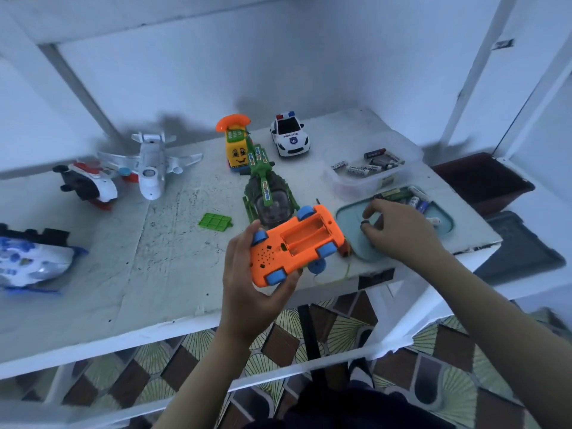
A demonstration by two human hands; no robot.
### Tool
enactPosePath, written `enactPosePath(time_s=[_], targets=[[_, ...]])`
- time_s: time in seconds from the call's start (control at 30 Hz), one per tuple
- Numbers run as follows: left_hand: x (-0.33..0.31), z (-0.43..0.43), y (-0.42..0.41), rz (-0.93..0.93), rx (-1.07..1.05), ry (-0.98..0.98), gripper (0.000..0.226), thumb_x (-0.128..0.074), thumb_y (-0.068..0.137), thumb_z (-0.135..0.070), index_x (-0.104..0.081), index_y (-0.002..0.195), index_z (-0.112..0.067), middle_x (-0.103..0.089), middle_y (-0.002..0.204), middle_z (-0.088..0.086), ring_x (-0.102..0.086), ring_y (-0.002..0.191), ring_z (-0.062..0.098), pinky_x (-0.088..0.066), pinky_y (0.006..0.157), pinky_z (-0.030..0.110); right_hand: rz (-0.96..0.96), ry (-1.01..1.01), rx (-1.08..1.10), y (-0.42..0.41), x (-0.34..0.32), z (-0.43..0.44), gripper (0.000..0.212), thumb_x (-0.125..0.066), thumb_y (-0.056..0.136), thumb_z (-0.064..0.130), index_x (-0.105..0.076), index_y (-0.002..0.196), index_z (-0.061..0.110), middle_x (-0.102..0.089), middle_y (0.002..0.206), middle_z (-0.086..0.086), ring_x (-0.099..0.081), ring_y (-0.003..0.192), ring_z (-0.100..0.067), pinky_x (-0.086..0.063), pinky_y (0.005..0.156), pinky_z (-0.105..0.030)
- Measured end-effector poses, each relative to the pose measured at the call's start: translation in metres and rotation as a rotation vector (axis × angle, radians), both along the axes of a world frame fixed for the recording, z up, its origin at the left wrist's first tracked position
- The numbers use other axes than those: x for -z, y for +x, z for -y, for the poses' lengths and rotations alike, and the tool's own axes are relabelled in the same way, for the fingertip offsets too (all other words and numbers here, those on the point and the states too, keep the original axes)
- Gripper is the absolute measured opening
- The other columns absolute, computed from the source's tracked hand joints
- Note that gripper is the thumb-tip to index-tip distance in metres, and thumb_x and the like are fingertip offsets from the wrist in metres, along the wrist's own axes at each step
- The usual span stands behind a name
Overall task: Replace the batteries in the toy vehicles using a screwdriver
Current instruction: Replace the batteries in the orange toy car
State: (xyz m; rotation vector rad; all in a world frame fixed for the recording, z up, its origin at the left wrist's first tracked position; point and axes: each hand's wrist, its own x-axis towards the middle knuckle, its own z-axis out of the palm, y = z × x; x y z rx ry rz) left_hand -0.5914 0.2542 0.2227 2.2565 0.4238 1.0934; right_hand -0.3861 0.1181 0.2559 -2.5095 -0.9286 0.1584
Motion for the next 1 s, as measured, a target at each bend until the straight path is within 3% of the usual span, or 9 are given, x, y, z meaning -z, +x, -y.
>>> enactPosePath(time_s=[0.1, 0.2, 0.33, 0.43, 0.57, 0.73, 0.83, 1.0], targets=[[0.009, -0.004, -0.005, -0.045, 0.029, 0.023, 0.074, -0.067, 0.079, -0.042, -0.037, 0.137, -0.007, -0.043, 0.123, 0.003, -0.041, 0.118, -0.004, -0.034, 0.095, 0.008, -0.057, 0.165, -0.006, -0.004, -0.005, 0.001, 0.013, -0.06, 0.088, 0.021, -0.064, 0.1, 0.017, -0.062, 0.071, 0.006, -0.059, 0.078, -0.016, -0.038, 0.066, -0.026], [0.015, -0.009, -0.007, -0.038, 0.024, 0.018, 0.074, -0.067, 0.079, -0.041, -0.037, 0.137, -0.006, -0.042, 0.123, 0.002, -0.039, 0.118, -0.005, -0.033, 0.096, 0.007, -0.022, 0.321, -0.002, -0.01, -0.009, -0.002, 0.007, -0.064, 0.087, 0.019, -0.063, 0.094, 0.019, -0.064, 0.075, 0.004, -0.061, 0.076, -0.015, -0.045, 0.07, -0.028], [0.02, -0.016, -0.006, -0.022, 0.027, 0.001, 0.07, -0.068, 0.077, -0.038, -0.038, 0.134, -0.009, -0.042, 0.123, -0.002, -0.04, 0.117, -0.006, -0.035, 0.095, 0.009, -0.156, 0.627, 0.017, -0.03, -0.021, -0.01, 0.007, -0.066, 0.086, 0.016, -0.06, 0.088, 0.018, -0.069, 0.075, 0.004, -0.065, 0.067, -0.019, -0.056, 0.07, -0.037], [0.02, -0.017, -0.004, -0.029, 0.035, -0.048, 0.068, -0.069, 0.075, -0.038, -0.041, 0.13, -0.009, -0.045, 0.121, -0.004, -0.041, 0.115, -0.008, -0.036, 0.093, 0.007, -0.156, 0.761, -0.046, -0.052, -0.032, -0.016, 0.01, -0.068, 0.086, 0.014, -0.058, 0.087, 0.016, -0.068, 0.075, 0.009, -0.065, 0.066, -0.014, -0.055, 0.064, -0.031], [0.019, -0.017, -0.004, -0.04, 0.036, -0.125, 0.068, -0.068, 0.073, -0.04, -0.044, 0.127, -0.007, -0.046, 0.117, -0.009, -0.045, 0.11, -0.009, -0.037, 0.088, 0.004, -0.05, 0.762, -0.211, -0.08, -0.033, -0.023, 0.011, -0.067, 0.085, 0.014, -0.057, 0.083, 0.017, -0.065, 0.072, 0.015, -0.062, 0.064, -0.006, -0.044, 0.054, -0.016], [0.021, -0.018, -0.005, -0.044, 0.046, -0.108, 0.07, -0.069, 0.075, -0.038, -0.042, 0.133, -0.01, -0.045, 0.12, -0.003, -0.042, 0.112, -0.007, -0.034, 0.091, 0.005, 0.307, 0.507, -0.313, -0.089, -0.021, -0.028, 0.015, -0.054, 0.085, 0.032, -0.059, 0.086, 0.017, -0.06, 0.063, 0.005, -0.051, 0.052, -0.014, -0.046, 0.044, -0.033], [0.022, -0.018, -0.006, -0.056, 0.059, -0.079, 0.071, -0.068, 0.076, -0.035, -0.041, 0.137, -0.01, -0.044, 0.121, 0.002, -0.041, 0.113, -0.007, -0.034, 0.092, 0.005, 0.3, 0.515, -0.29, -0.09, -0.016, -0.029, 0.017, -0.053, 0.085, 0.033, -0.059, 0.087, 0.017, -0.06, 0.064, 0.004, -0.052, 0.054, -0.014, -0.045, 0.046, -0.031], [0.021, -0.019, -0.005, -0.044, 0.07, -0.108, 0.066, -0.067, 0.077, -0.035, -0.045, 0.134, -0.01, -0.044, 0.12, 0.002, -0.045, 0.111, 0.0, -0.039, 0.09, 0.009, 0.314, 0.582, -0.216, -0.094, -0.013, -0.031, 0.009, -0.064, 0.081, 0.022, -0.062, 0.084, 0.013, -0.056, 0.075, 0.008, -0.045, 0.062, -0.007, -0.031, 0.056, -0.012]])
